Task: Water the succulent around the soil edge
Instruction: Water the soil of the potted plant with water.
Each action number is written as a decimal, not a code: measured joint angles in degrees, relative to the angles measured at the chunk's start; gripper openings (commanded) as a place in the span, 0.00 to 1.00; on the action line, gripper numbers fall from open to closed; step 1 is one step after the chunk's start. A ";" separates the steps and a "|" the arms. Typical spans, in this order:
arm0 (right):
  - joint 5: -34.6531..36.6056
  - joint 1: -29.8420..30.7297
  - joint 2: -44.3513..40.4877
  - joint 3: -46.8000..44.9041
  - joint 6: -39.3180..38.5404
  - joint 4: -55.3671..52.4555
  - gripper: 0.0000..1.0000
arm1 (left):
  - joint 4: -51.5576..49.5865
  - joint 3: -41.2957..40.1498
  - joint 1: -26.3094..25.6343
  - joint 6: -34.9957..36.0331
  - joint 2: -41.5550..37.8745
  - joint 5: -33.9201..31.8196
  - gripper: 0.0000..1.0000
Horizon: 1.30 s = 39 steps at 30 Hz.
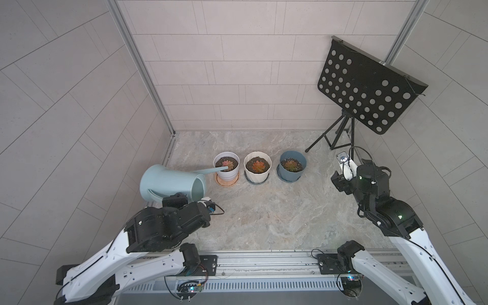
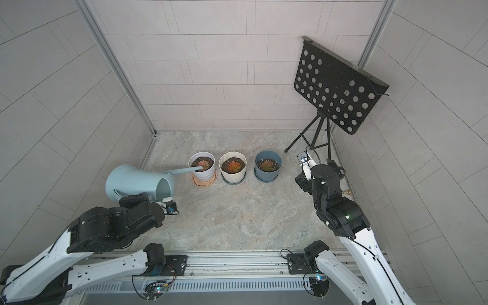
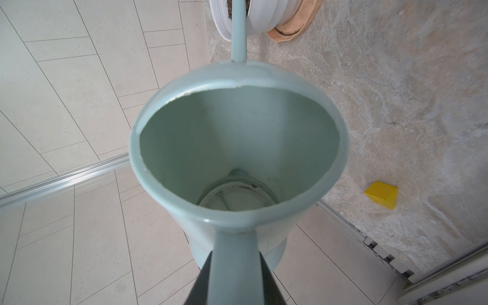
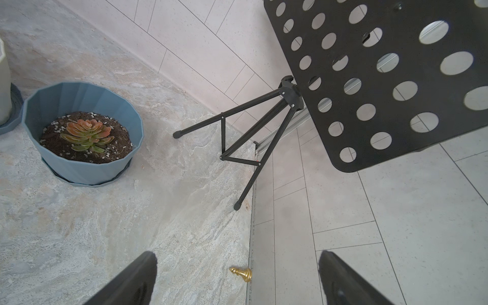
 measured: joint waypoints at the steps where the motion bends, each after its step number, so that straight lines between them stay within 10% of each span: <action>1: 0.00 0.00 0.00 0.00 0.00 0.00 1.00 | 0.00 0.00 -0.22 0.24 0.26 -0.24 0.00; 39: 0.00 -0.09 -0.37 0.00 -0.20 0.04 1.00 | 4.00 0.04 -2.84 8.81 5.75 -5.53 0.00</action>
